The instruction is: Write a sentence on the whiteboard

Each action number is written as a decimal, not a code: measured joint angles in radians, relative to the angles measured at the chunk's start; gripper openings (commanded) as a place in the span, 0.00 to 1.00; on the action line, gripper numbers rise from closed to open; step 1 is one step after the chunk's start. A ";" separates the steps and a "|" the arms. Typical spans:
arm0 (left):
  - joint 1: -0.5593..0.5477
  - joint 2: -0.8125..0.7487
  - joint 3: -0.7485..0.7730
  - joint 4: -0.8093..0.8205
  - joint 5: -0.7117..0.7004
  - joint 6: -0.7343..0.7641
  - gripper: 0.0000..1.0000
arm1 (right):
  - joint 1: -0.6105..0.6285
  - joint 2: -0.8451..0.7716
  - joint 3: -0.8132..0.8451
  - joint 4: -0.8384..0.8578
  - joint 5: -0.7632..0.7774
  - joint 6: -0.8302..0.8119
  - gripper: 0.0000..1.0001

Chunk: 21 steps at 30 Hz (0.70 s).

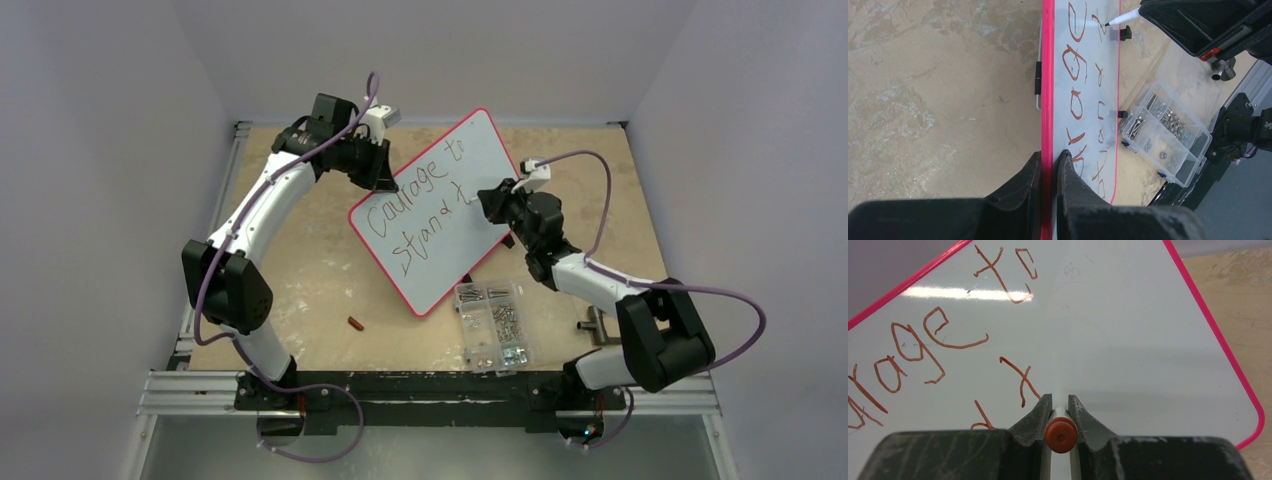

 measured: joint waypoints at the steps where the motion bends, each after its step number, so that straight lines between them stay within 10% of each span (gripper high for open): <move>1: 0.000 0.000 0.000 0.000 0.000 0.000 0.00 | 0.000 0.002 0.007 -0.004 0.000 -0.001 0.00; 21: -0.002 -0.006 0.000 0.000 0.000 0.000 0.00 | 0.000 -0.058 0.067 -0.079 0.018 -0.023 0.00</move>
